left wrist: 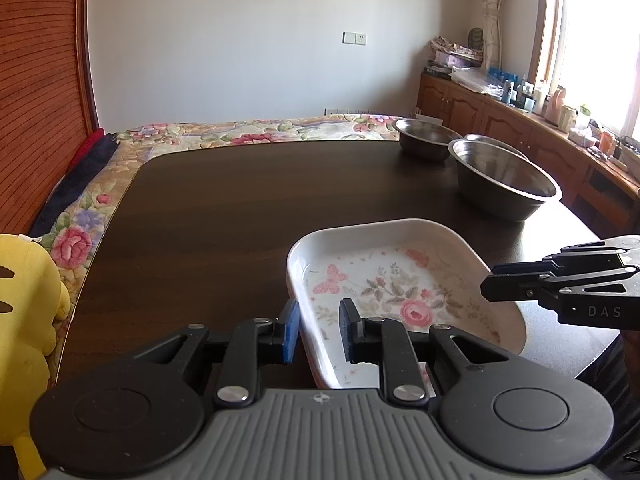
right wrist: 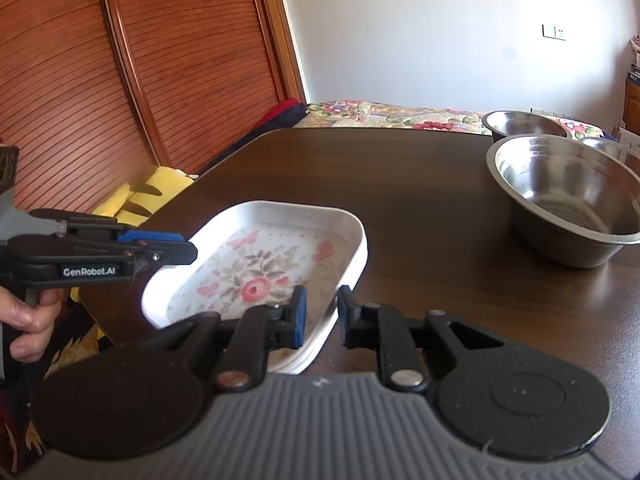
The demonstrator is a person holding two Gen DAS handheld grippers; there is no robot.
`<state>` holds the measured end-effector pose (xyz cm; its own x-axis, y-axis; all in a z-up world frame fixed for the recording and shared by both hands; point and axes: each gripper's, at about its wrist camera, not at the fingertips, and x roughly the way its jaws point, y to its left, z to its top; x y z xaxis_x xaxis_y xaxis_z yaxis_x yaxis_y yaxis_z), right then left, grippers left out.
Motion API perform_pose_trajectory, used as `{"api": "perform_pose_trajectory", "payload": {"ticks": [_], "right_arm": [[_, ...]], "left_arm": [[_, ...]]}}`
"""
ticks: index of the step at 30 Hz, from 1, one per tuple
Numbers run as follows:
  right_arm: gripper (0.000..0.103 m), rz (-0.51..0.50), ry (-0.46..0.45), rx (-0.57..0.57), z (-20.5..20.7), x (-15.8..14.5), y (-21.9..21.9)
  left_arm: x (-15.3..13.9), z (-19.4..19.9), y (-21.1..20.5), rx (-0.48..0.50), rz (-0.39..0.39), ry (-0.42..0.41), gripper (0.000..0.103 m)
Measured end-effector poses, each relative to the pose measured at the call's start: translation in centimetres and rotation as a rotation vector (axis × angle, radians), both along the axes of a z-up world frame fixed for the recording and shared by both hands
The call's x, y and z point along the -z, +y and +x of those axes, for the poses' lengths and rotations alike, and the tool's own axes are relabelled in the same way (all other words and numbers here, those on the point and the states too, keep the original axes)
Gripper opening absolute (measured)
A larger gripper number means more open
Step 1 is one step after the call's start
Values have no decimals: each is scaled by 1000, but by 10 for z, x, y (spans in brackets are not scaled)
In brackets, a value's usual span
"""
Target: Organize plates and bowls
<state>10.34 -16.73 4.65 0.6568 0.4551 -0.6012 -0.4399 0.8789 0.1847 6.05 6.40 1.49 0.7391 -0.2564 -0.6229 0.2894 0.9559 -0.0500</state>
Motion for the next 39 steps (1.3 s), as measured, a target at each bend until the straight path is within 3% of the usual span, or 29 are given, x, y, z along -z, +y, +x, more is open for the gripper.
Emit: {"api": "perform_pose_trajectory", "payload": {"ticks": [12, 32, 35, 38, 39], "right_arm": [[21, 20, -80, 45, -5, -10, -29], [22, 8, -290, 224, 8, -28, -107], [25, -7, -326, 253, 10, -25, -115], [40, -13, -348, 278, 14, -22, -124], [40, -13, -350, 287, 17, -21, -128]], "left_arm": [[-14, 7, -19, 35, 19, -75, 33], [-26, 48, -88, 141, -22, -74, 43], [-26, 54, -100, 148, -40, -70, 43], [-26, 60, -114, 159, -39, -66, 43], [-26, 62, -119, 162, -35, -67, 43]]}}
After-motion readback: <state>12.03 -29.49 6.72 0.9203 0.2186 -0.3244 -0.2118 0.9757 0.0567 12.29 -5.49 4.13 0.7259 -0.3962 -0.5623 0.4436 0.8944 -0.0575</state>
